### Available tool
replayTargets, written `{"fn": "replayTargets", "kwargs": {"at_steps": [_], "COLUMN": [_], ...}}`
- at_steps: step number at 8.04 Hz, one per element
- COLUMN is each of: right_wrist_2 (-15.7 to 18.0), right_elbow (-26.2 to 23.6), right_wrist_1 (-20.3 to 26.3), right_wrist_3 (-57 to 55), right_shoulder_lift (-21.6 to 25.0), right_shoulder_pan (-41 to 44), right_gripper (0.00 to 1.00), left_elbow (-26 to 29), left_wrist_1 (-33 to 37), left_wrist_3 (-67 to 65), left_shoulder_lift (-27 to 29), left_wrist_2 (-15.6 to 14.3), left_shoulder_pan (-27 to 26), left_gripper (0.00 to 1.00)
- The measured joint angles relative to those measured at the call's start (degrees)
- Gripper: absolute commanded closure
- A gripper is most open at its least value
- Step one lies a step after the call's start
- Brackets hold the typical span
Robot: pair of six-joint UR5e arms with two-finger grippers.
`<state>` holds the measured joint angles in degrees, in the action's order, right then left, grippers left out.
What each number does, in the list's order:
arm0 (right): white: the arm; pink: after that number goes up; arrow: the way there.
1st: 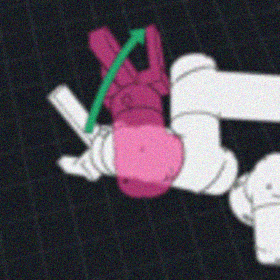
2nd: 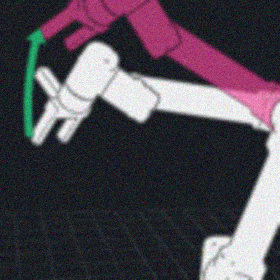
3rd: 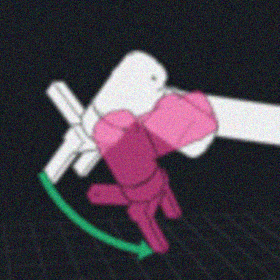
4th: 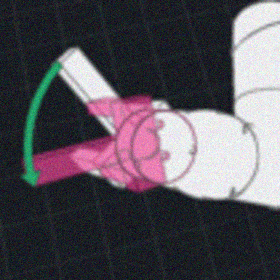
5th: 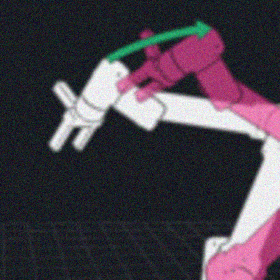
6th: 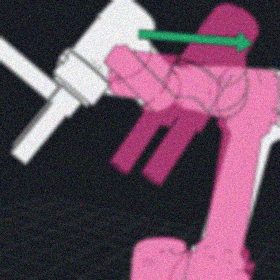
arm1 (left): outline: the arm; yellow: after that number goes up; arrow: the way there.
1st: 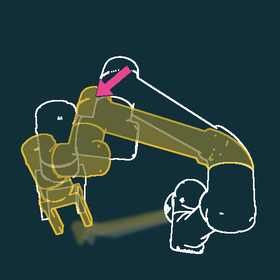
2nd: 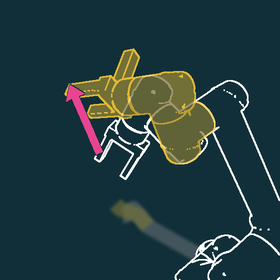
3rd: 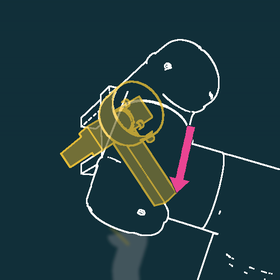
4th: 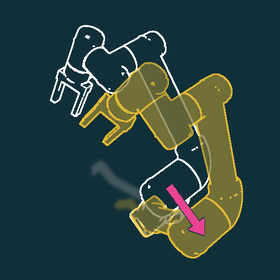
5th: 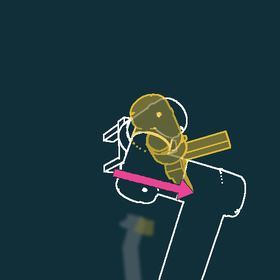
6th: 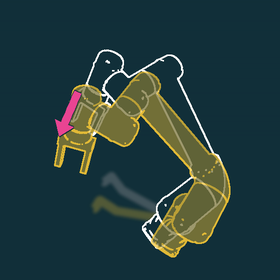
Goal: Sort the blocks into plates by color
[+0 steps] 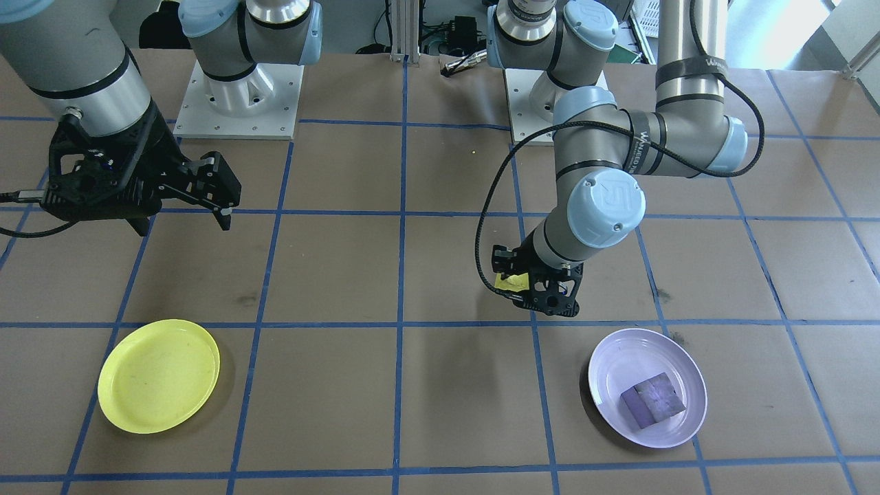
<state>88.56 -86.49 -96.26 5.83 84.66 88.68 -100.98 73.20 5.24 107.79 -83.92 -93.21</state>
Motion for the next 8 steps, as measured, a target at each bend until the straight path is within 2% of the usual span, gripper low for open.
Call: {"fn": "replayTargets", "kwargs": {"at_steps": [2,3,8], "right_wrist_2": [0.02,0.03,-0.04], "right_elbow": [0.0,0.0,-0.06], "right_wrist_1": [0.0,0.01,0.64], "right_wrist_3": [0.05,0.04,0.46], "right_shoulder_lift": [-0.02,-0.02,-0.24], "right_shoulder_pan": [-0.06,-0.08,-1.68], "right_gripper": [0.0,0.0,0.0], "left_elbow": [6.16,7.52,8.17], "left_wrist_1": [4.18,4.04,-0.08], "left_wrist_3": [-11.57,-16.2,-30.84], "left_shoulder_lift": [1.89,3.54,7.87], "left_wrist_2": [5.87,6.96,7.61], "left_shoulder_pan": [-6.61,-9.54,-20.23], "left_gripper": [0.64,0.63,0.61]}}
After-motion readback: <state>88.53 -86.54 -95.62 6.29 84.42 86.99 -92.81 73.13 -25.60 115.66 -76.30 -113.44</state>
